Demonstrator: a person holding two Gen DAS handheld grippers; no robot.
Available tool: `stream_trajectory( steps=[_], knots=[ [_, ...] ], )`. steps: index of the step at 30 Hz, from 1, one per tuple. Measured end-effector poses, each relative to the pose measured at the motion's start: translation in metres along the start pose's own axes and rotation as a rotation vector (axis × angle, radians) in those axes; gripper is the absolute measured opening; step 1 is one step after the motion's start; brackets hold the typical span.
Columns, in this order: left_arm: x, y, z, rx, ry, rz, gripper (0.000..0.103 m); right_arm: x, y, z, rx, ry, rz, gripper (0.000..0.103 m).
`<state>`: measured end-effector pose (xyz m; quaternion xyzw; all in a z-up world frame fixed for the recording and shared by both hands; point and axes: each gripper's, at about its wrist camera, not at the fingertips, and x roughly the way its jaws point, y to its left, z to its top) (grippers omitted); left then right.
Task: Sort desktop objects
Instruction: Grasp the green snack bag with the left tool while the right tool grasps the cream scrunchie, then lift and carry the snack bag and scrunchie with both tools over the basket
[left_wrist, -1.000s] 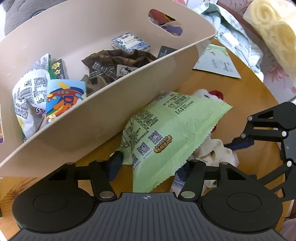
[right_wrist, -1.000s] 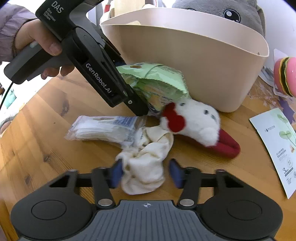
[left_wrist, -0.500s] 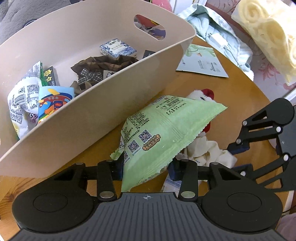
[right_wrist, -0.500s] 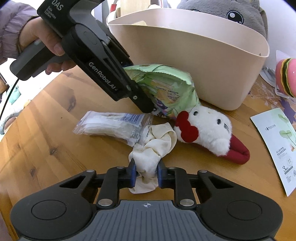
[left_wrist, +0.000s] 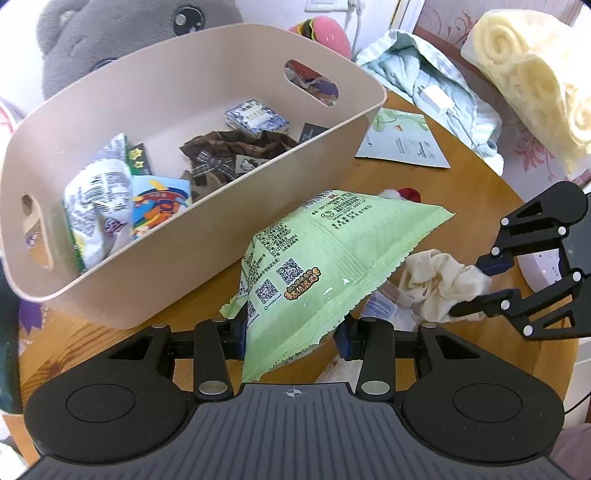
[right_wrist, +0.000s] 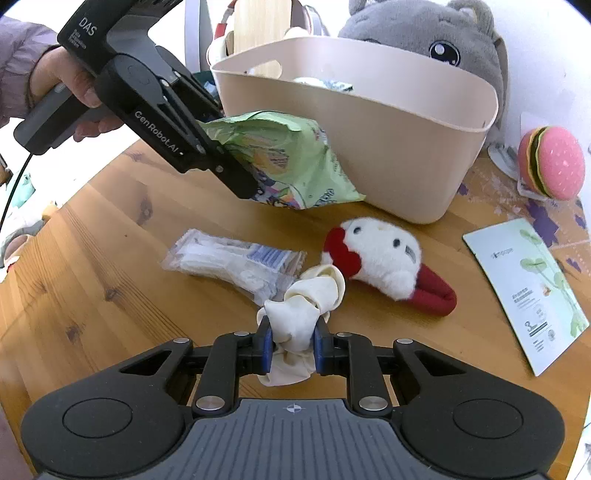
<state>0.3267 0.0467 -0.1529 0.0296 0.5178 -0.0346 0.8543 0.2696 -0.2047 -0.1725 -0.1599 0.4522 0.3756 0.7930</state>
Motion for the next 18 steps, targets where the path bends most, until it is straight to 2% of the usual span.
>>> stream_trajectory(
  steps=[18],
  knots=[
    [-0.072,0.009,-0.014,-0.010,-0.115,0.027,0.043,-0.057,0.012,0.032,-0.011,-0.123,-0.101,0.019]
  ],
)
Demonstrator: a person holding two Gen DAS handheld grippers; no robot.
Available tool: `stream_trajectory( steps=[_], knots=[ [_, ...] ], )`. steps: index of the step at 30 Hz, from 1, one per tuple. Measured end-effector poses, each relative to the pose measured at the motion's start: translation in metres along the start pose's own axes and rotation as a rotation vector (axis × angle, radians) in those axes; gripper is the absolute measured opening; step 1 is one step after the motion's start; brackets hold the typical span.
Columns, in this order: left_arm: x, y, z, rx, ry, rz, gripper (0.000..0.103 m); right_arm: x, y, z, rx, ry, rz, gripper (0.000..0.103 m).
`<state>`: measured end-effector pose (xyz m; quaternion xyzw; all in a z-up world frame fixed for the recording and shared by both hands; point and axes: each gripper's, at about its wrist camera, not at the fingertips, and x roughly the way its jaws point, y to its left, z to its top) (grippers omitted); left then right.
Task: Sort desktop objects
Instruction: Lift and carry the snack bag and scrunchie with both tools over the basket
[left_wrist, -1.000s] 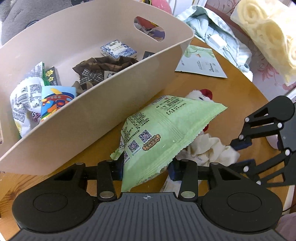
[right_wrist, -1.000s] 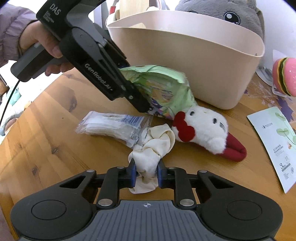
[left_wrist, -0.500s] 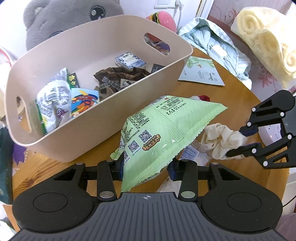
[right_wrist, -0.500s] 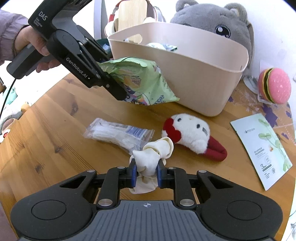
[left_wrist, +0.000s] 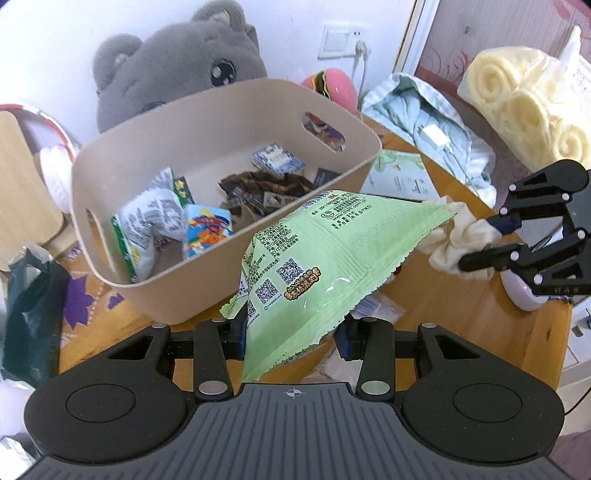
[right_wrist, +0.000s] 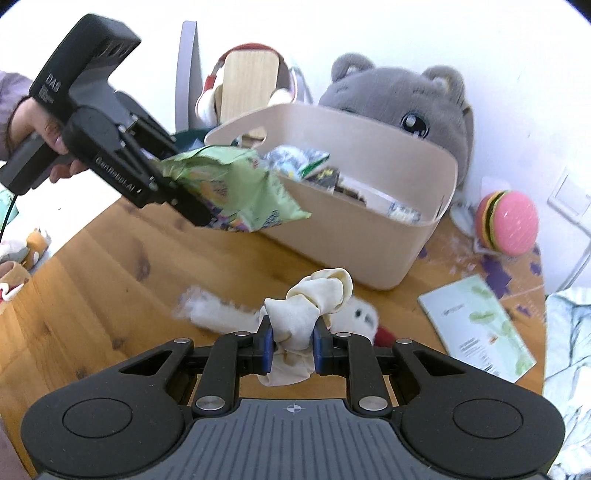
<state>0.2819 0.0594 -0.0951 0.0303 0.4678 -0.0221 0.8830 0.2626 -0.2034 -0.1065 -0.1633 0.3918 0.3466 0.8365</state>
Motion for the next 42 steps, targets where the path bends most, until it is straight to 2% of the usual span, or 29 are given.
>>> stream_trajectory(
  steps=[13,20,24,30,39,42],
  knots=[
    [-0.047,0.038,0.016,-0.052,-0.099,0.065,0.043,-0.020,-0.012,0.049,-0.021,-0.096,-0.055,0.019],
    [-0.055,0.058,0.033,-0.100,-0.139,0.120,0.043,-0.014,-0.024,0.082,-0.038,-0.148,-0.071,0.019],
    [-0.051,0.064,0.043,-0.129,-0.152,0.160,0.043,-0.005,-0.031,0.098,-0.040,-0.164,-0.079,0.019],
    [-0.032,0.072,0.055,-0.167,-0.138,0.170,0.043,0.015,-0.039,0.115,-0.012,-0.172,-0.080,0.019],
    [0.003,0.076,0.066,-0.212,-0.096,0.234,0.043,0.050,-0.057,0.125,0.070,-0.148,-0.035,0.020],
    [0.015,0.076,0.069,-0.226,-0.074,0.224,0.043,0.062,-0.063,0.124,0.096,-0.127,-0.033,0.020]
  ],
)
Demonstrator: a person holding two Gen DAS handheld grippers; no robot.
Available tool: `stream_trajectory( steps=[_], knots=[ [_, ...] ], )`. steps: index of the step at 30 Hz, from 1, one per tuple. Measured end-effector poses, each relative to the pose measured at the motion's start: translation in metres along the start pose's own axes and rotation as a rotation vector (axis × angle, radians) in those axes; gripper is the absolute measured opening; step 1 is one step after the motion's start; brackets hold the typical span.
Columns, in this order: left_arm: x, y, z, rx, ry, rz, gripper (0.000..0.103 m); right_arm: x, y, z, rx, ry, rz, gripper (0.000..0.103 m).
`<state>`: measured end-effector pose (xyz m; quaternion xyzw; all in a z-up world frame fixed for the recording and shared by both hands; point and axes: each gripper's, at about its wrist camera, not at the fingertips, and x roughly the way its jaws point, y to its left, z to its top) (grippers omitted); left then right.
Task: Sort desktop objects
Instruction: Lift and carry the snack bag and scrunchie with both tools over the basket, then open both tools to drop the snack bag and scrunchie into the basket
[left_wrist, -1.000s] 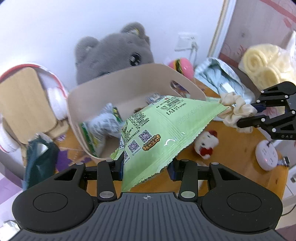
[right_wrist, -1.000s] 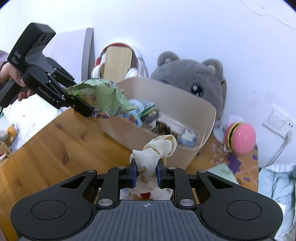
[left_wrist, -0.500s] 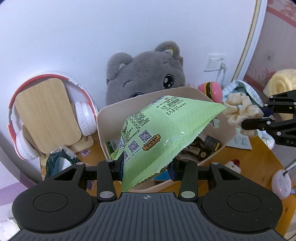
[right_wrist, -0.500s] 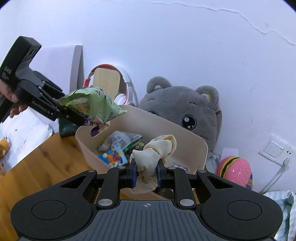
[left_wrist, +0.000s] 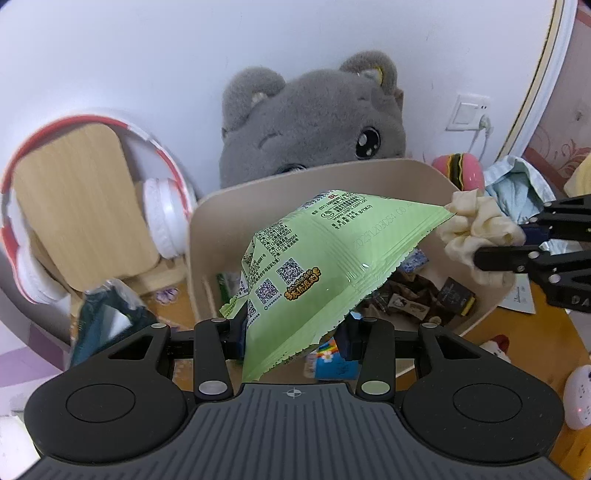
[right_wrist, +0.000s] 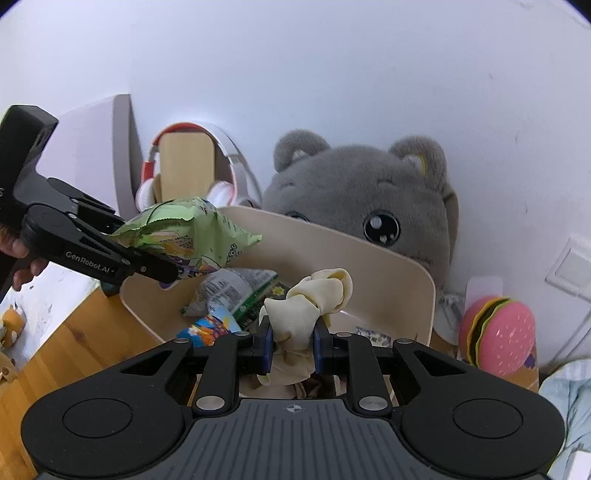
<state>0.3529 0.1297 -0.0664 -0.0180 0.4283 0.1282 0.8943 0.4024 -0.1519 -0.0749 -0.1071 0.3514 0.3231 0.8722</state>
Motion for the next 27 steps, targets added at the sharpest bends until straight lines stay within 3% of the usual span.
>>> stream_trajectory(
  steps=[18,20,22,24,27],
  knots=[
    [0.042,-0.020,-0.007,0.015,0.096,0.050,0.046,0.047,-0.023,-0.022,0.082,0.119,-0.024,0.020],
    [0.041,-0.022,-0.009,0.022,0.096,0.058,0.050,0.049,-0.024,-0.024,0.089,0.127,-0.025,0.022],
    [0.039,-0.023,-0.010,0.018,0.090,0.061,0.075,0.050,-0.024,-0.025,0.090,0.131,-0.028,0.028],
    [0.035,-0.023,-0.010,0.014,0.073,0.072,0.085,0.050,-0.023,-0.025,0.090,0.131,-0.034,0.040],
    [0.027,-0.023,-0.011,0.003,0.054,0.067,0.087,0.046,-0.022,-0.024,0.090,0.114,-0.051,0.049]
  ],
)
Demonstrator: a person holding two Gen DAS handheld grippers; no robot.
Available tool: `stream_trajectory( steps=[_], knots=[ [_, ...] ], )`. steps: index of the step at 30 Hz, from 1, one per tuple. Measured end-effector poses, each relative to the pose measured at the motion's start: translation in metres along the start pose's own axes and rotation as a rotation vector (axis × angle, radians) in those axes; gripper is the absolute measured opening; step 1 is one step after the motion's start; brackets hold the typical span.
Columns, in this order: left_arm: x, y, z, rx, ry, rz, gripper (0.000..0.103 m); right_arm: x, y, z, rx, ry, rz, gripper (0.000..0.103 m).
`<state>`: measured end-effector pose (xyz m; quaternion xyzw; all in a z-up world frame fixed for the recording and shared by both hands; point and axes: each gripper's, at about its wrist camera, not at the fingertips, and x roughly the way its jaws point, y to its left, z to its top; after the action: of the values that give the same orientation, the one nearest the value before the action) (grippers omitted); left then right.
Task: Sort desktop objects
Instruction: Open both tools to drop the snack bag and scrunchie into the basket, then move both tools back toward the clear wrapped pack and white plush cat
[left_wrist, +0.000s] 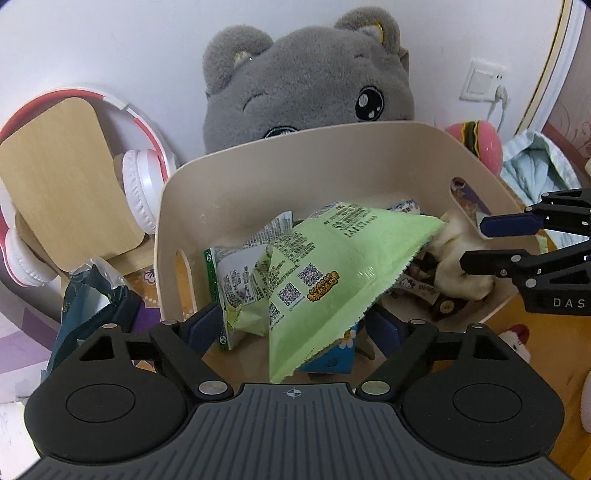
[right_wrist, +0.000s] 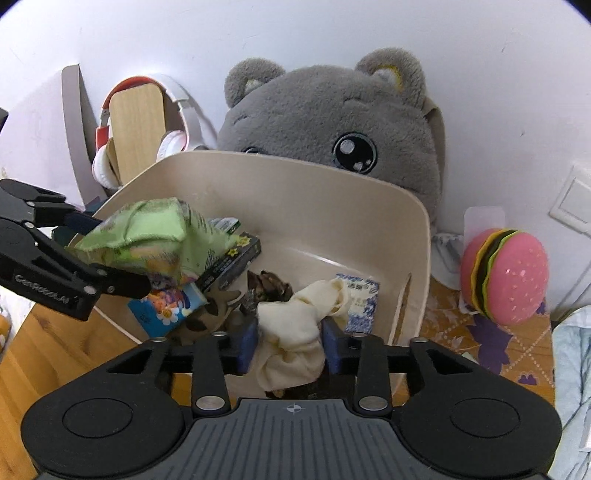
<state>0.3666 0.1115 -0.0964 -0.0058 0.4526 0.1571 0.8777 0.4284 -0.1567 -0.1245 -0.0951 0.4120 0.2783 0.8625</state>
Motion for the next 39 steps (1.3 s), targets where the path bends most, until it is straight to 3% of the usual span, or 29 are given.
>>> stream_trajectory(
  steps=[7,10,14,20,24,29,35,39],
  knots=[
    [-0.023,-0.006,-0.006,0.009,-0.048,-0.031,0.090,-0.020,-0.002,0.002,0.006,-0.051,-0.011,0.077],
    [-0.034,-0.010,-0.009,0.020,-0.063,-0.051,0.090,-0.032,-0.003,0.000,0.008,-0.078,-0.015,0.081],
    [-0.045,-0.013,-0.014,0.027,-0.079,-0.061,0.090,-0.046,-0.005,-0.005,0.010,-0.104,-0.023,0.094],
    [-0.053,-0.014,-0.021,0.017,-0.080,-0.085,0.090,-0.067,-0.010,-0.013,0.008,-0.141,-0.018,0.099],
    [-0.062,-0.022,-0.031,0.067,-0.075,-0.153,0.090,-0.077,-0.011,-0.026,-0.052,-0.133,-0.002,0.101],
    [-0.064,-0.038,-0.047,0.170,-0.005,-0.262,0.090,-0.078,-0.013,-0.046,-0.127,-0.059,0.048,0.103],
    [-0.056,-0.061,-0.072,0.254,0.062,-0.319,0.090,-0.069,-0.009,-0.068,-0.231,0.018,0.086,0.103],
    [-0.047,-0.076,-0.089,0.313,0.112,-0.318,0.090,-0.060,-0.005,-0.079,-0.315,0.077,0.131,0.103]
  ],
)
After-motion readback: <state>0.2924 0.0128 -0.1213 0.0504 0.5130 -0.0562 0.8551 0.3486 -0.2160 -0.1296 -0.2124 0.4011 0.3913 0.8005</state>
